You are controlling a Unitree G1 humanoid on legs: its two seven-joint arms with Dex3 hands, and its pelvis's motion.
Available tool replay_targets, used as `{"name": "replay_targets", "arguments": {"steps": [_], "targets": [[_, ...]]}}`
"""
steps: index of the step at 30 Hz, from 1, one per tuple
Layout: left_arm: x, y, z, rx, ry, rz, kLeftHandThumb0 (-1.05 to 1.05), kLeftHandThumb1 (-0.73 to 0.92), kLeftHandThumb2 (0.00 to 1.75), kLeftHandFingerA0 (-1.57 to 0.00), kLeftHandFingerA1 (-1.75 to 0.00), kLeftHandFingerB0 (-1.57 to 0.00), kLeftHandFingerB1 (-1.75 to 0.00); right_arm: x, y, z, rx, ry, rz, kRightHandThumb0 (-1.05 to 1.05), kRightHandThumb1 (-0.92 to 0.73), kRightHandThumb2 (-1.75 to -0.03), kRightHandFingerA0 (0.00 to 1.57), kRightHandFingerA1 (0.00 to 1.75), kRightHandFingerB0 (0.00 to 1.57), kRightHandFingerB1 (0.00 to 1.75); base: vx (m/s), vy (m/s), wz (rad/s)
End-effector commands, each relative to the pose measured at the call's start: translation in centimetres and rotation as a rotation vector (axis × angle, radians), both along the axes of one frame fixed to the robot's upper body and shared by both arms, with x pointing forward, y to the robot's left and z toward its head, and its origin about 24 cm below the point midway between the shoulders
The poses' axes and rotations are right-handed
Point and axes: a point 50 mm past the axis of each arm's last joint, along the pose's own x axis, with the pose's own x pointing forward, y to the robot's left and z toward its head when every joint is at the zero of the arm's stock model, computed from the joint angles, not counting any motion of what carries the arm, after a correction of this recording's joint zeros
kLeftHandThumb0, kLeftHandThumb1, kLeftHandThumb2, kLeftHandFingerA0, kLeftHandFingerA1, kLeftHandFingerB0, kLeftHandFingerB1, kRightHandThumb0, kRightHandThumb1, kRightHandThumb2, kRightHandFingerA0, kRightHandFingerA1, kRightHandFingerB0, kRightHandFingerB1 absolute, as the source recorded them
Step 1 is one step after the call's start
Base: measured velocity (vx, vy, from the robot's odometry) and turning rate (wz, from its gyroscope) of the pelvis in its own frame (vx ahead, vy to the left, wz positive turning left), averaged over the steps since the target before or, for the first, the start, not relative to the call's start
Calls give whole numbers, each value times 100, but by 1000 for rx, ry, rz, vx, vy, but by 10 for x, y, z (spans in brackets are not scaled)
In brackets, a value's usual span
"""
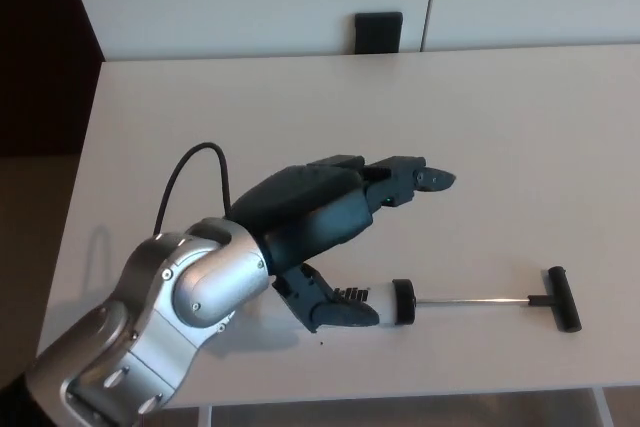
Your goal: The robot walks towards a desk on which an air pump is kept in the middle. It lifts it up and holds it with its left hand and uses its right hand to compress it by pushing its handle inwards.
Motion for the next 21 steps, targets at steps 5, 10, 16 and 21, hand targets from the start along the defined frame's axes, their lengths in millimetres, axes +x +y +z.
{"name": "replay_targets", "arguments": {"steps": [5,10,16,21], "targets": [[18,11,7,551,-314,89,-60,48,55,-21,-31,-18,-27,9,2,16,-33,-87,118,-37,-63,-59,89,58,73,50,0,0,0],[13,7,-4,553,-321,77,-61,49,55,-23,-32,-20,-28,11,2,17,-33,-105,126,-37,-63,-60,92,57,76,50,0,0,0],[-1,5,-33,601,-323,36,-31,23,85,-8,-49,-6,-47,12,2,17,-45,-98,137,-39,-63,-60,92,57,76,50,0,0,0],[-4,3,-42,603,-299,33,-64,49,56,-24,-32,-19,-27,14,-1,14,-33,-104,123,-39,-63,-60,92,55,75,50,0,0,0]]}}
